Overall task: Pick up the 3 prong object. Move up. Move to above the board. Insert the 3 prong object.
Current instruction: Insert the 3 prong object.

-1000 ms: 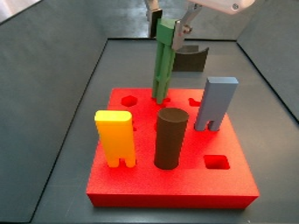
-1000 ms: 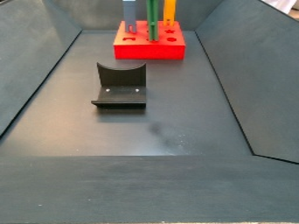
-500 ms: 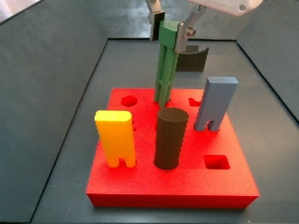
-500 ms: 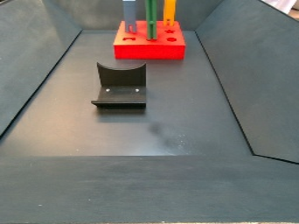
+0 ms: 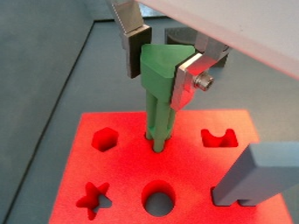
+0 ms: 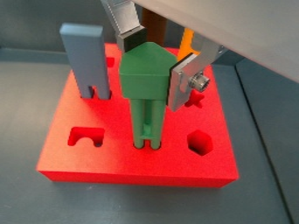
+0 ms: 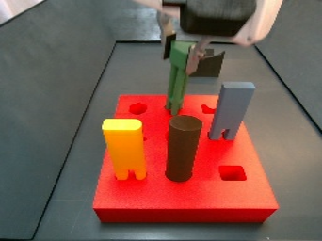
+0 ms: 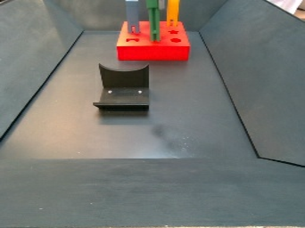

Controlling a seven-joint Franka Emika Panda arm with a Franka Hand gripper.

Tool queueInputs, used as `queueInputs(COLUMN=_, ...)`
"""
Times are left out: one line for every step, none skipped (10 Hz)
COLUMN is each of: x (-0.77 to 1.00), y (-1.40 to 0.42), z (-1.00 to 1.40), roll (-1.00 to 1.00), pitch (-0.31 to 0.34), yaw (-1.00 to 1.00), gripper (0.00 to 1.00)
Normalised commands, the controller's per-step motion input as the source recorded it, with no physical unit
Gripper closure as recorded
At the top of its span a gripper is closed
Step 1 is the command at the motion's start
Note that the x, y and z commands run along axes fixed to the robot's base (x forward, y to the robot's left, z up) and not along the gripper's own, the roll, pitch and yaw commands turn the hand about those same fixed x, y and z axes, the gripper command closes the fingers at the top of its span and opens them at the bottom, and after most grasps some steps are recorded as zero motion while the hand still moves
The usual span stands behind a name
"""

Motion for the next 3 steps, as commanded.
queueInputs(x=0.21, y=0.07, z=-0.59, roll=0.08, pitch=0.020, yaw=0.00, gripper=1.00)
queueInputs(x=0.00, y=0.00, z=-0.31, roll=0.00, pitch=-0.036, yaw=0.00, gripper=1.00)
queueInputs(x=0.00, y=0.00, z=0.00, roll=0.00, pitch=0.000, yaw=0.00, gripper=1.00)
